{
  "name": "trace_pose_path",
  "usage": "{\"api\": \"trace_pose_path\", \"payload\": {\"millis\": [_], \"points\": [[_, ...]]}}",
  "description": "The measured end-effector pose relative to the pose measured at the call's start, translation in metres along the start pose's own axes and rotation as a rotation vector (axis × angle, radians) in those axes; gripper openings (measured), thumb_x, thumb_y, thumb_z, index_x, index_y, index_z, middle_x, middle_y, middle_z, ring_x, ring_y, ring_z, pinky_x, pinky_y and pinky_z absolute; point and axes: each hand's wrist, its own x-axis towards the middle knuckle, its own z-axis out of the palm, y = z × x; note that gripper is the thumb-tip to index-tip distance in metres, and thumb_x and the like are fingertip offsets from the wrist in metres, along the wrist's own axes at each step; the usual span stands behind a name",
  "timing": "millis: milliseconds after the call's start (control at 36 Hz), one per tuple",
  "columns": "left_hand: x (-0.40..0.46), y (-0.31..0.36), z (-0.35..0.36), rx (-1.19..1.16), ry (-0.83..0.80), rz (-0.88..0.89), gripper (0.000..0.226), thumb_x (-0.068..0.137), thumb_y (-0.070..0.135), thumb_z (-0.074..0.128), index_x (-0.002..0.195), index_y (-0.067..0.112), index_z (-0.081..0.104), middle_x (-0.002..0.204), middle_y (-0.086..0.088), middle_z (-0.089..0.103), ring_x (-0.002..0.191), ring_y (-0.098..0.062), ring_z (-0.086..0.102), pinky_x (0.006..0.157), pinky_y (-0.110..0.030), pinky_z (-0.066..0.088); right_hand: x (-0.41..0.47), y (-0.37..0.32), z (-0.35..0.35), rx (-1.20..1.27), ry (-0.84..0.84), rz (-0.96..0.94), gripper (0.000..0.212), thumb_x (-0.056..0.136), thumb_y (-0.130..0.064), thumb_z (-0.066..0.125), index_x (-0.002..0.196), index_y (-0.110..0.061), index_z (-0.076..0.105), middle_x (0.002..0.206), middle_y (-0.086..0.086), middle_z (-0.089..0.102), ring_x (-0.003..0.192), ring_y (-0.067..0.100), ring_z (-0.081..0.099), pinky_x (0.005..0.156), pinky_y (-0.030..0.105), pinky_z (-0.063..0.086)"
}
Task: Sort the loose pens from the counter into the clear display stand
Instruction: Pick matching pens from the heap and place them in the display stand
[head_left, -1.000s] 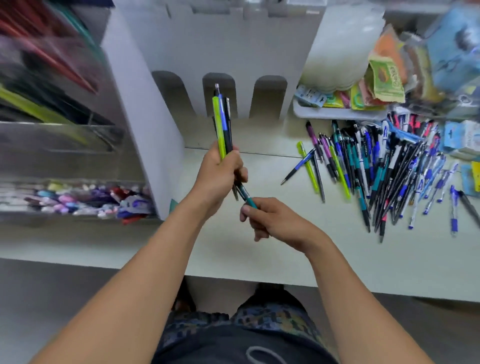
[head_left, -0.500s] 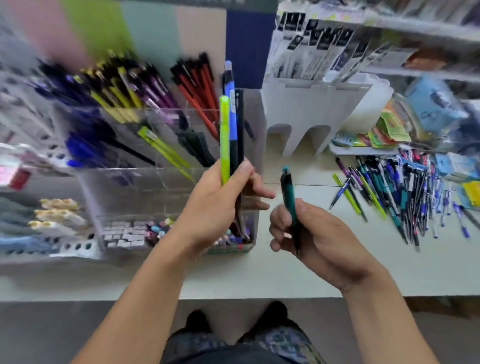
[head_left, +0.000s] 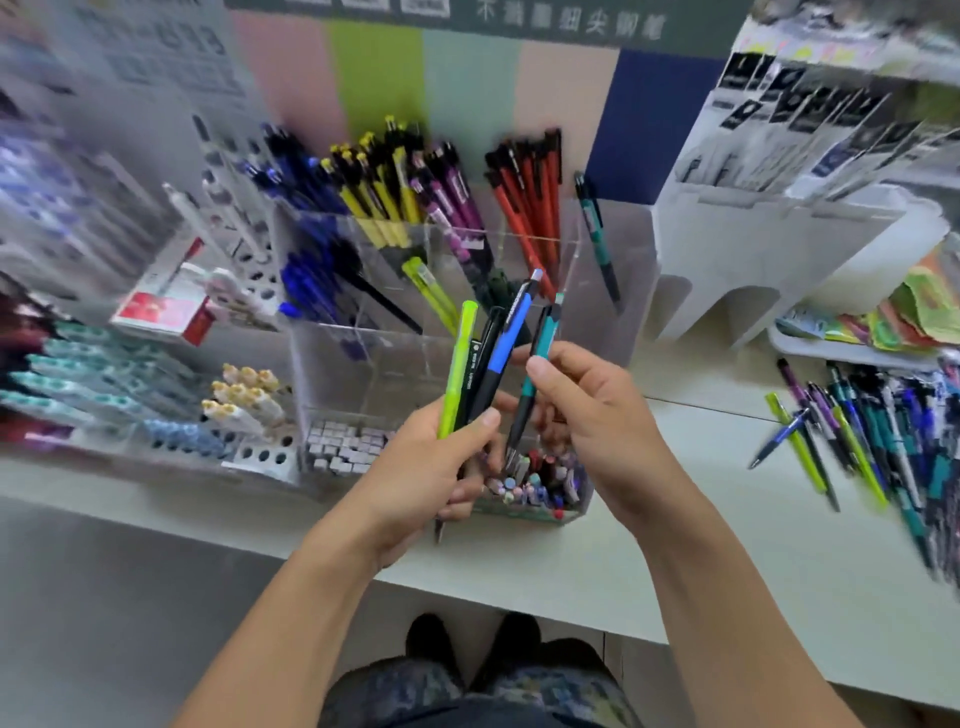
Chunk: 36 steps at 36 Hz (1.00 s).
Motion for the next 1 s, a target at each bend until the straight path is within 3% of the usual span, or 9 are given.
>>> {"api": "trace_pose_path", "payload": {"millis": [56, 139, 333, 500, 667, 778, 833, 917, 1000], "points": [[0.001, 0.003, -0.002, 0.006, 0.005, -0.017, 0.017, 0.104, 0.021, 0.051, 0.114, 0.013, 0.063, 0.074, -0.006, 0.055, 0.042, -0.01, 0.025, 0.039, -0.018, 0.02, 0.001, -0.001, -0.002, 0.002, -0.042, 0.001, 0.02, 0.104, -0.012, 0.053, 0.115, -0.008, 0.068, 0.079, -0.001, 0.074, 0.077, 0.014, 0.072, 0.06, 0.029, 0.046], [0.001, 0.006, -0.003, 0.017, -0.022, -0.033, 0.014, 0.103, 0.02, 0.05, 0.106, 0.01, 0.06, 0.07, -0.008, 0.054, 0.042, -0.01, 0.025, 0.039, -0.017, 0.018, 0.004, -0.002, -0.003, 0.049, -0.091, -0.012, 0.021, 0.104, -0.011, 0.053, 0.117, -0.004, 0.067, 0.095, 0.011, 0.076, 0.082, 0.017, 0.072, 0.072, 0.032, 0.057], [0.011, 0.018, -0.007, -0.006, -0.103, -0.125, 0.014, 0.101, 0.013, 0.053, 0.088, 0.013, 0.058, 0.059, -0.003, 0.047, 0.041, -0.008, 0.023, 0.039, -0.016, 0.013, 0.008, -0.017, 0.002, 0.146, -0.035, -0.032, 0.019, 0.101, -0.006, 0.055, 0.117, -0.002, 0.065, 0.086, 0.001, 0.074, 0.059, 0.005, 0.065, 0.051, 0.014, 0.049], [0.027, 0.039, -0.013, 0.041, -0.148, -0.114, 0.019, 0.099, 0.009, 0.049, 0.083, 0.014, 0.057, 0.058, -0.003, 0.048, 0.04, -0.008, 0.024, 0.04, -0.016, 0.014, 0.019, -0.021, 0.015, 0.044, 0.175, -0.042, 0.012, 0.1, -0.013, 0.06, 0.104, -0.006, 0.069, 0.057, 0.0, 0.059, 0.042, 0.01, 0.037, 0.038, 0.016, 0.03], [0.04, 0.044, -0.026, 0.014, -0.238, -0.08, 0.029, 0.104, 0.013, 0.045, 0.091, 0.018, 0.071, 0.064, -0.002, 0.046, 0.043, -0.008, 0.021, 0.038, -0.018, 0.014, 0.029, -0.053, 0.006, -0.069, 0.522, -0.239, 0.011, 0.102, -0.014, 0.059, 0.096, -0.007, 0.066, 0.059, -0.003, 0.055, 0.046, 0.011, 0.047, 0.039, 0.021, 0.037], [0.042, 0.047, -0.035, -0.022, -0.283, -0.106, 0.028, 0.105, 0.014, 0.045, 0.094, 0.016, 0.071, 0.065, -0.002, 0.045, 0.043, -0.007, 0.021, 0.037, -0.017, 0.015, 0.045, -0.08, -0.017, -0.428, 0.815, -0.531, 0.013, 0.1, -0.028, 0.061, 0.094, -0.018, 0.066, 0.074, -0.003, 0.069, 0.06, 0.015, 0.065, 0.055, 0.033, 0.053], [0.043, 0.046, -0.039, -0.037, -0.289, -0.116, 0.025, 0.105, 0.014, 0.045, 0.097, 0.013, 0.069, 0.065, -0.001, 0.044, 0.043, -0.006, 0.021, 0.036, -0.016, 0.016, 0.058, -0.088, -0.022, -0.69, 0.869, -0.586, 0.012, 0.098, -0.033, 0.06, 0.092, -0.023, 0.064, 0.078, -0.004, 0.067, 0.068, 0.016, 0.063, 0.064, 0.032, 0.047], [0.045, 0.045, -0.046, -0.046, -0.286, -0.128, 0.022, 0.105, 0.015, 0.046, 0.099, 0.011, 0.067, 0.064, -0.001, 0.044, 0.042, -0.006, 0.022, 0.035, -0.016, 0.017, 0.083, -0.087, -0.029, -1.066, 0.743, -0.397, 0.014, 0.096, -0.024, 0.063, 0.088, -0.013, 0.066, 0.08, 0.006, 0.063, 0.074, 0.027, 0.055, 0.066, 0.029, 0.032], [0.045, 0.043, -0.052, -0.036, -0.283, -0.121, 0.02, 0.105, 0.016, 0.047, 0.101, 0.011, 0.066, 0.064, 0.0, 0.044, 0.043, -0.007, 0.022, 0.036, -0.016, 0.017, 0.099, -0.08, -0.031, -1.204, 0.628, -0.182, 0.017, 0.093, -0.022, 0.064, 0.078, -0.015, 0.061, 0.081, 0.019, 0.065, 0.08, 0.041, 0.061, 0.064, 0.035, 0.037]]}}
